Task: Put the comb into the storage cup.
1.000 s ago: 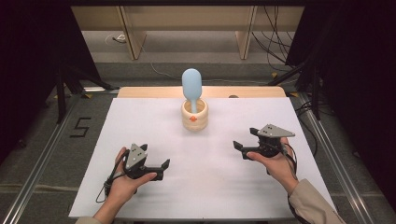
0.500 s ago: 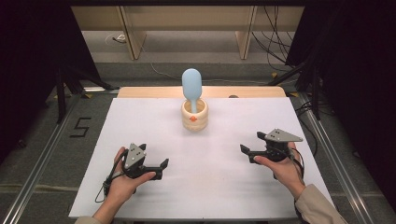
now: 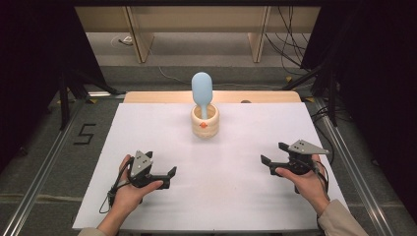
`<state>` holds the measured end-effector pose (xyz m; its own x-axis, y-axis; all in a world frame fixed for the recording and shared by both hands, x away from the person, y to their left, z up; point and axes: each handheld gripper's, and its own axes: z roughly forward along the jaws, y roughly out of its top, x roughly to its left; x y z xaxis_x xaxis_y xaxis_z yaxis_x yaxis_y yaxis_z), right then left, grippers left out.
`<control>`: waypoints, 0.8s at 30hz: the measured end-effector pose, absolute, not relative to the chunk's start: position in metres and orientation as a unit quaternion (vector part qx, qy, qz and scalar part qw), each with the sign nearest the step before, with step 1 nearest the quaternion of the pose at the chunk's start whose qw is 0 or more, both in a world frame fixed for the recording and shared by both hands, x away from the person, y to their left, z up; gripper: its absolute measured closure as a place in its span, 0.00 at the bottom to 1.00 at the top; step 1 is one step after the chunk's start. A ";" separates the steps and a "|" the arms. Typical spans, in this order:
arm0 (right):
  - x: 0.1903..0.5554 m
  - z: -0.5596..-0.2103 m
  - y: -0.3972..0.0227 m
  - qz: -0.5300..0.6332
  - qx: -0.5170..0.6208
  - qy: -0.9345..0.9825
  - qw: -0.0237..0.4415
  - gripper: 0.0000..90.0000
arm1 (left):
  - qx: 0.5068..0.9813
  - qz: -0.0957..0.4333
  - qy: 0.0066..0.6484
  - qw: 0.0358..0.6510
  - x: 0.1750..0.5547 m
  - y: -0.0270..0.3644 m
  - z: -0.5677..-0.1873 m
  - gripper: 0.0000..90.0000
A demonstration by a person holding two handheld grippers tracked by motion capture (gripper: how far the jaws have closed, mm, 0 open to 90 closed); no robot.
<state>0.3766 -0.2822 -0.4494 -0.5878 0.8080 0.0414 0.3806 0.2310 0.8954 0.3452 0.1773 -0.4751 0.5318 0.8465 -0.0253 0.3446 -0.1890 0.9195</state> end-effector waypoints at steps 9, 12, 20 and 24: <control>0.370 -0.454 -0.290 0.476 0.402 0.751 0.221 0.15 | 0.726 0.258 0.412 0.487 0.346 0.180 -0.475 0.00; 0.368 -0.457 -0.293 0.476 0.404 0.750 0.220 0.15 | 0.726 0.258 0.411 0.487 0.346 0.180 -0.476 0.00; 0.360 -0.461 -0.300 0.479 0.410 0.744 0.223 0.15 | 0.727 0.259 0.411 0.485 0.346 0.181 -0.476 0.00; 0.359 -0.461 -0.301 0.481 0.410 0.741 0.228 0.15 | 0.727 0.259 0.411 0.485 0.346 0.182 -0.477 0.00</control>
<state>0.3589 -0.3014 -0.4610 -0.5606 0.8261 0.0575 0.3877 0.2005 0.8997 0.3462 0.1820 -0.4766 0.5283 0.8488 -0.0222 0.3464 -0.1917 0.9183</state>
